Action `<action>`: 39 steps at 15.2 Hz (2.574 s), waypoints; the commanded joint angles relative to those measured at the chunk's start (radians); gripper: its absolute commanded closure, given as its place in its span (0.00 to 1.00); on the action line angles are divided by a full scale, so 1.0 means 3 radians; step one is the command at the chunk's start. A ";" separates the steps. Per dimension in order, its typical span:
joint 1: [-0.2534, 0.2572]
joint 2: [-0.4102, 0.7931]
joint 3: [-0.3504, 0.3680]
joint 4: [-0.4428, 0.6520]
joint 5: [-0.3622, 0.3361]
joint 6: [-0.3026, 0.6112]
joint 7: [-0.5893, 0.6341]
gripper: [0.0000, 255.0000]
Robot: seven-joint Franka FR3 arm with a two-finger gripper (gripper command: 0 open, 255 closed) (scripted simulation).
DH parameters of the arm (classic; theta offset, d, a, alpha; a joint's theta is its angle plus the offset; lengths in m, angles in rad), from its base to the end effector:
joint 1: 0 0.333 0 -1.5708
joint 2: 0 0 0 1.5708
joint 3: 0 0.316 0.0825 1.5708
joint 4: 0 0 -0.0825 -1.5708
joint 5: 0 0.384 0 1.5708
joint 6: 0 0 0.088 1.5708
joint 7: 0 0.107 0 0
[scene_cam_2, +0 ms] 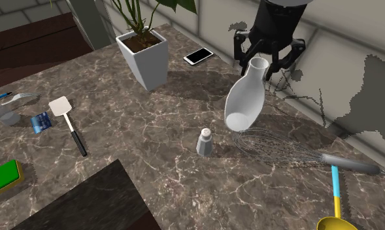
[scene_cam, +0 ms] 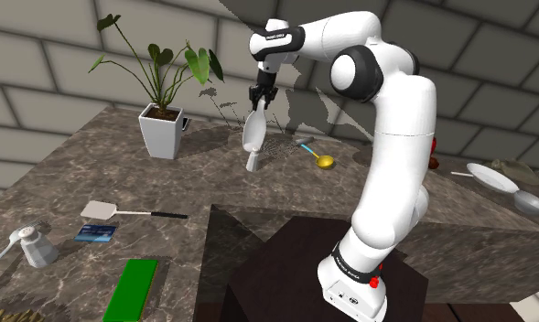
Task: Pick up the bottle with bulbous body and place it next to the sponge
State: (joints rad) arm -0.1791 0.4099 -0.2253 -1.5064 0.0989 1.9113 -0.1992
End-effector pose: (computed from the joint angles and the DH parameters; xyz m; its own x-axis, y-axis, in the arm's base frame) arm 0.6337 -0.2402 0.4357 0.9759 -0.2179 0.0064 -0.2179 -0.9760 -0.0030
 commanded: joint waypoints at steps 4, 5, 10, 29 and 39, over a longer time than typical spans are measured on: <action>-0.0005 -0.0022 -0.0005 0.0181 -0.0009 -0.0201 0.0010 1.00; -0.0006 -0.0026 -0.0006 0.0220 -0.0010 -0.0243 0.0012 1.00; -0.0016 -0.0033 -0.0010 0.0435 -0.0015 -0.0464 0.0019 1.00; 0.0537 -0.1172 0.0236 -0.0281 -0.0290 -0.0854 0.0819 1.00; 0.0871 -0.1694 0.0586 -0.0457 -0.0341 -0.1196 0.1506 1.00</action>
State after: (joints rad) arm 0.0724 -0.0855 -0.0612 -1.6492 -0.0034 1.5707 0.2297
